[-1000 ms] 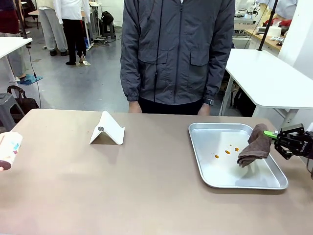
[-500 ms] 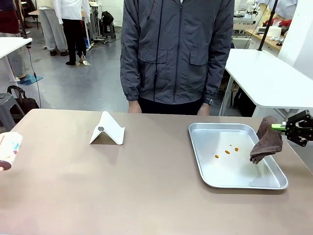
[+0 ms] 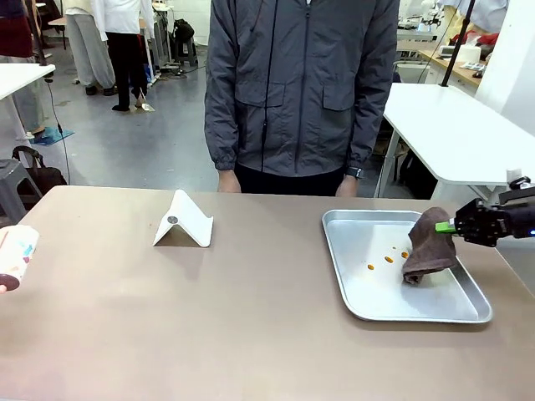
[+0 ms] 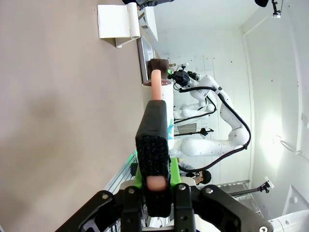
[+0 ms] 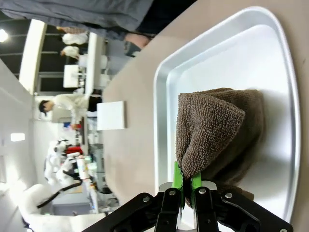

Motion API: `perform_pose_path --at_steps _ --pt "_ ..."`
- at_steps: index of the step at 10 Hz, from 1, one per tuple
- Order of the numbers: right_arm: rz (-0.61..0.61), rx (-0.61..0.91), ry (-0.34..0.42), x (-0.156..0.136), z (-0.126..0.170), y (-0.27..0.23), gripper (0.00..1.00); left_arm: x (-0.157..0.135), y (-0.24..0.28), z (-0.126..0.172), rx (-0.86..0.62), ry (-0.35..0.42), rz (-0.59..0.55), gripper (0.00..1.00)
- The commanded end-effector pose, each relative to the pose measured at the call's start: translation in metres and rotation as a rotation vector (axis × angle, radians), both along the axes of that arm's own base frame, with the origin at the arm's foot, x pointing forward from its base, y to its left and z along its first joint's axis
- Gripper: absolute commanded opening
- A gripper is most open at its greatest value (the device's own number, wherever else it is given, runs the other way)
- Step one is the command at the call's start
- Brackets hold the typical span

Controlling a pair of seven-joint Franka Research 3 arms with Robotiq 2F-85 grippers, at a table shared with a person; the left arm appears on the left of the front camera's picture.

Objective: Clean the surface of the table.
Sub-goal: Clean the area not pointed to by the person.

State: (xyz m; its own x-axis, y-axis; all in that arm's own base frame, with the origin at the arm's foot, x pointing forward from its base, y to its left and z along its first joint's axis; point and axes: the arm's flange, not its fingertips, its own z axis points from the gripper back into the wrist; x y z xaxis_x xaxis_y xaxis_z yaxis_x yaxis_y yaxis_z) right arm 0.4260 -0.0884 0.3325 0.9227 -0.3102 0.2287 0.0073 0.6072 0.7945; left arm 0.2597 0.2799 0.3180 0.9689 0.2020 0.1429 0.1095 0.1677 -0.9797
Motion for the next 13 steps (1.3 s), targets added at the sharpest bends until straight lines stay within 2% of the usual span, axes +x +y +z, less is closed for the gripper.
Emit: perform_pose_path --at_steps 1,5,9,13 --pt "0.014 -0.061 -0.051 0.02 -0.012 0.004 0.07 -0.002 -0.005 0.003 0.0 0.002 0.006 0.22" --pt "-0.023 -0.25 -0.034 0.042 -0.039 0.032 0.07 -0.002 -0.005 0.003 0.0 0.002 0.006 0.22" --pt "0.024 -0.288 -0.031 0.052 -0.057 0.062 0.07 -0.002 -0.005 0.003 0.0 0.002 0.006 0.22" --pt "0.069 -0.343 -0.045 0.045 -0.06 0.087 0.07 -0.002 -0.005 0.003 0.0 0.002 0.006 0.22"
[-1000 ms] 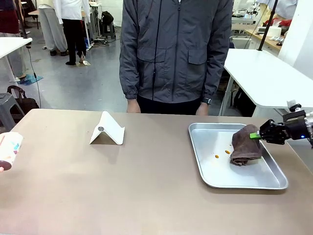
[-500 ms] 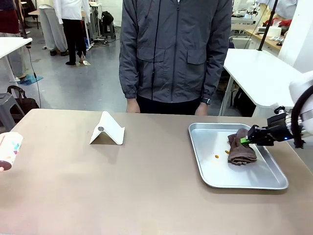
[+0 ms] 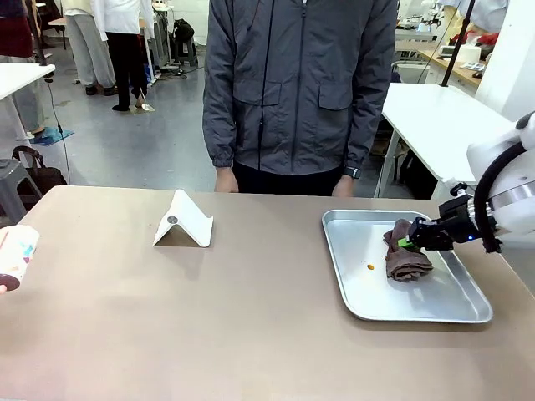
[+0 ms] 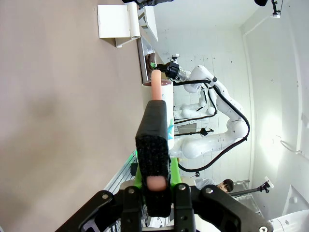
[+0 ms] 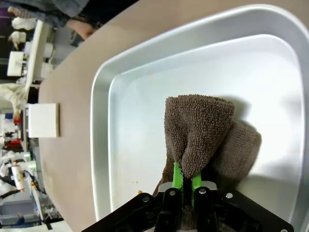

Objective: Clean the surface of the table.
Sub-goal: Clean the area not pointed to by the person.

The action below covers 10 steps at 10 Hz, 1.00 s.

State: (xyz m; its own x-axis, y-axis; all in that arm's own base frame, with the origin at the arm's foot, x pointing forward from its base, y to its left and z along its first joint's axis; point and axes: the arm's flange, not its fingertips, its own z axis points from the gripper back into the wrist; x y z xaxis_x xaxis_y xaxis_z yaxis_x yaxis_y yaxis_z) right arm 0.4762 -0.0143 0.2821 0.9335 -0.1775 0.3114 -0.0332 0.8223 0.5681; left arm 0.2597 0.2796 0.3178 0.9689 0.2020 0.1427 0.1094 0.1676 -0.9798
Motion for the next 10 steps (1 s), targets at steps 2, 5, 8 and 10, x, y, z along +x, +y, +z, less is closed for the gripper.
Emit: perform_pose_path --at_steps 2,5,8,10 --pt "0.062 -0.028 -0.035 -0.01 -0.011 0.028 0.07 -0.002 -0.004 0.003 0.0 0.002 0.006 0.22" --pt "0.148 -0.018 -0.022 -0.024 -0.019 0.057 0.07 -0.002 -0.004 0.003 0.0 0.002 0.006 0.22" --pt "0.243 -0.007 -0.04 -0.04 -0.02 0.085 0.07 -0.002 -0.004 0.003 0.0 0.002 0.006 0.22" --pt "0.291 -0.014 -0.041 -0.048 -0.022 0.096 0.07 -0.002 -0.004 0.003 0.0 0.002 0.006 0.22"
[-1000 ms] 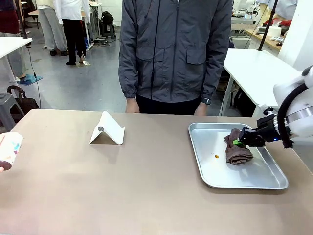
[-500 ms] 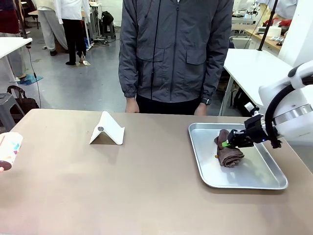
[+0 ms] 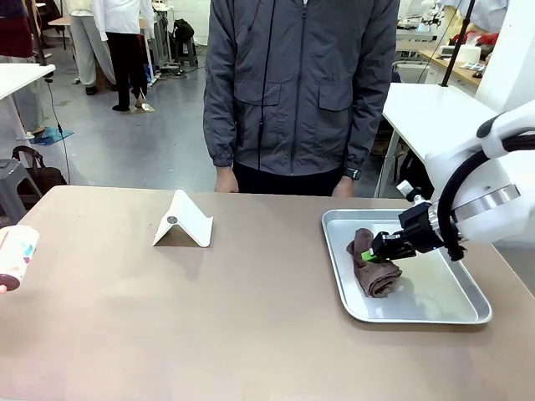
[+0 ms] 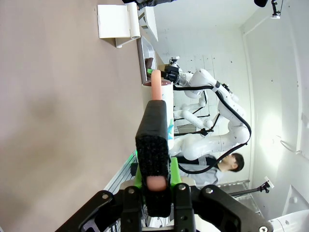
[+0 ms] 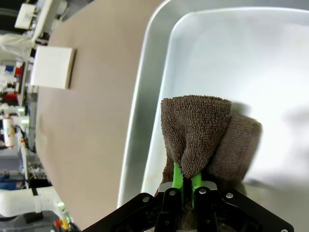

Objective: Clean the surface of the table.
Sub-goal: Clean the area not pointed to by the person.

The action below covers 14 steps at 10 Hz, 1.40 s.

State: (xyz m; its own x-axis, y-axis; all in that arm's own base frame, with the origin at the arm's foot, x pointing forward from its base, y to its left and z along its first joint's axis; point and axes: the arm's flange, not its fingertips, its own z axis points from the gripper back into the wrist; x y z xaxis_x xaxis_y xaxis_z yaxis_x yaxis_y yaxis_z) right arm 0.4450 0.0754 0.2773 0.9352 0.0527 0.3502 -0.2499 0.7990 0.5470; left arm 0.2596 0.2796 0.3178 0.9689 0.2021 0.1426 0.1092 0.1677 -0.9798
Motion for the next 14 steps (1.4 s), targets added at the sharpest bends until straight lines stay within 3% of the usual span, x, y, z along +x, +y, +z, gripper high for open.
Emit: perform_pose_path --at_steps 1,3,6,14 --pt "0.056 -0.002 0.002 -0.018 -0.018 0.006 0.07 -0.002 -0.004 0.003 0.0 0.002 0.006 0.22" --pt "0.039 -0.017 -0.015 -0.016 -0.018 0.001 0.07 -0.002 -0.004 0.003 0.0 0.002 0.006 0.22" --pt "-0.116 -0.011 -0.042 -0.005 -0.02 -0.029 0.07 -0.002 -0.004 0.003 0.0 0.002 0.006 0.22" --pt "-0.33 0.151 -0.05 -0.005 -0.023 -0.106 0.07 -0.002 -0.004 0.003 0.0 0.002 0.006 0.22"
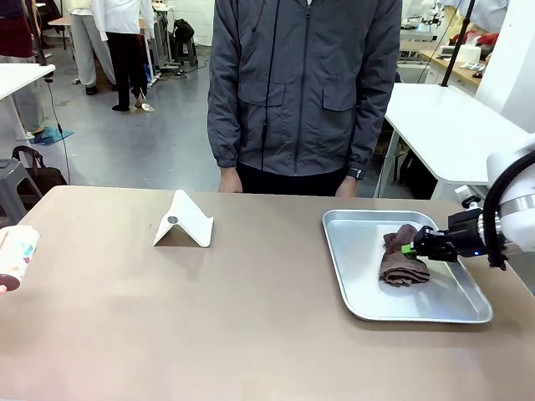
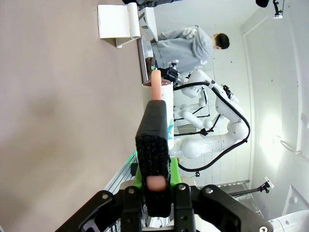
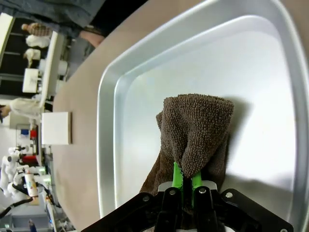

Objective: Clean the surface of the table.
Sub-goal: Clean the area not pointed to by the person.

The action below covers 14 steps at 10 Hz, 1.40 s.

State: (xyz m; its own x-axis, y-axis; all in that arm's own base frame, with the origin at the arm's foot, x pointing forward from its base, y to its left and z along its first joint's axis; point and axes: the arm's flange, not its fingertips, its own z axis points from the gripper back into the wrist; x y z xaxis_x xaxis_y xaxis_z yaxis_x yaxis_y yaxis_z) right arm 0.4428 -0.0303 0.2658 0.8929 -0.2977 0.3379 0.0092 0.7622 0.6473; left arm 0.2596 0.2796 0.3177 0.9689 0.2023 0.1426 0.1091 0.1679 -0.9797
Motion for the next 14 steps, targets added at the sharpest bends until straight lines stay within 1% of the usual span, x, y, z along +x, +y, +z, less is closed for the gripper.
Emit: perform_pose_path --at_steps 1,2,3,5,6,7,8,9,10,12,13,14 --pt "-0.007 0.054 -0.052 -0.004 -0.011 -0.004 0.07 -0.002 -0.004 0.003 0.0 0.002 0.006 0.22" --pt "0.014 0.152 -0.053 -0.008 -0.009 -0.008 0.07 -0.002 -0.004 0.003 0.0 0.002 0.006 0.22" --pt "0.038 0.296 -0.048 -0.014 -0.004 -0.014 0.07 -0.002 -0.004 0.003 0.0 0.002 0.006 0.22" --pt "0.08 0.636 -0.014 -0.024 0.007 -0.029 0.07 -0.002 -0.004 0.003 0.0 0.002 0.006 0.22" --pt "0.113 0.743 0.041 -0.027 0.009 -0.036 0.07 -0.002 -0.004 0.003 0.0 0.002 0.006 0.22" --pt "0.132 0.811 0.081 -0.028 0.01 -0.041 0.07 -0.002 -0.004 0.003 0.0 0.002 0.006 0.22" --pt "0.16 0.875 0.143 -0.031 0.013 -0.045 0.07 -0.002 -0.004 0.003 0.0 0.002 0.006 0.22" --pt "0.153 0.911 0.209 -0.035 0.019 -0.05 0.07 -0.002 -0.004 0.003 0.0 0.002 0.006 0.22" --pt "0.117 0.907 0.221 -0.047 0.03 -0.055 0.07 -0.002 -0.004 0.003 0.0 0.002 0.006 0.22" --pt "0.072 0.825 0.185 -0.076 0.056 -0.054 0.07 -0.002 -0.004 0.003 0.0 0.002 0.006 0.22" --pt "0.089 0.803 0.148 -0.089 0.064 -0.054 0.07 -0.002 -0.004 0.003 0.0 0.002 0.006 0.22" --pt "0.049 0.785 0.108 -0.092 0.065 -0.052 0.07 -0.002 -0.004 0.003 0.0 0.002 0.006 0.22"
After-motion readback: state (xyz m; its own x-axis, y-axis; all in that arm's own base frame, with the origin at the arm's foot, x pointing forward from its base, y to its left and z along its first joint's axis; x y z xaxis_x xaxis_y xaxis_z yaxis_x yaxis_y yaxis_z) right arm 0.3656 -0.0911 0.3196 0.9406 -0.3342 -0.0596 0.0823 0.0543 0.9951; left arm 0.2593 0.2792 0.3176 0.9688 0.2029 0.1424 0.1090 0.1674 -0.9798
